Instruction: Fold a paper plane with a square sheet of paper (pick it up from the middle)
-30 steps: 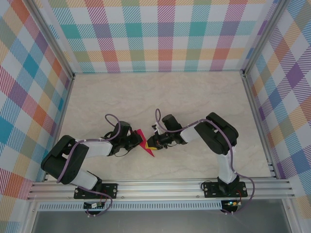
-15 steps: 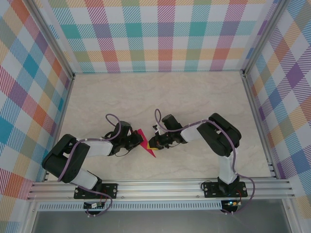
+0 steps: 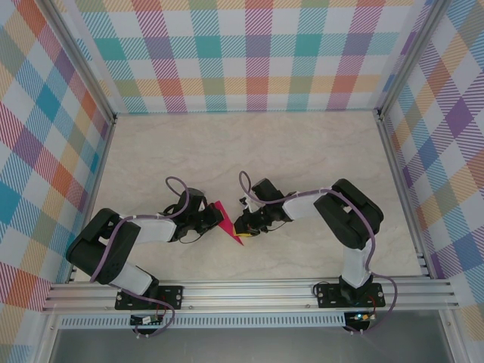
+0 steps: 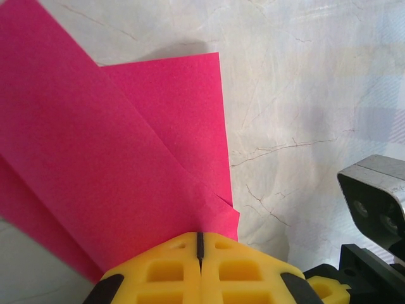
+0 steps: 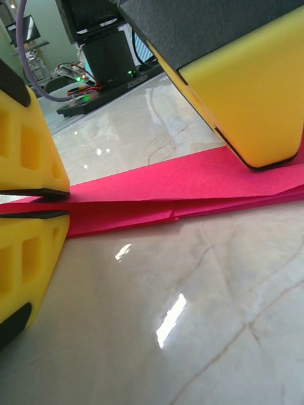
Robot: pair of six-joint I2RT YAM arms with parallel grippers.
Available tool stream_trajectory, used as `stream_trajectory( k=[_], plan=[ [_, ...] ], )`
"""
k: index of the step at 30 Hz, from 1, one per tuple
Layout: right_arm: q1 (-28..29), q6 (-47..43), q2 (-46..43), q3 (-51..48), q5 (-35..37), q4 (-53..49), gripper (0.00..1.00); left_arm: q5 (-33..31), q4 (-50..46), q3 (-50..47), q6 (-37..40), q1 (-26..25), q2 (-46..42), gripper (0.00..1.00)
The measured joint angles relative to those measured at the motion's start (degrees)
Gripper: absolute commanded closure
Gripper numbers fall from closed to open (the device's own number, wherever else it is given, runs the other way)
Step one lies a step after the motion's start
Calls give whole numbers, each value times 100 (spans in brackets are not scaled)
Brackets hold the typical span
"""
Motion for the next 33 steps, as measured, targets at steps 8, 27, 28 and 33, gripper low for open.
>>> stream_trajectory(
  k=[8,27,28,33],
  plan=[
    [107,-164,-262,26,278,-503,74,7,-68,31,39,2,0,100],
    [640,-765,-435,730,1515,-1611,86,13,-133,74,61,2,13,100],
    [640,-763,-435,723,1517,-1609,88,13,-133,74,61,0,13,100],
    [640,-699,-411,658,1515,-1537,92,13,-140,74,63,2,13,100]
  ],
)
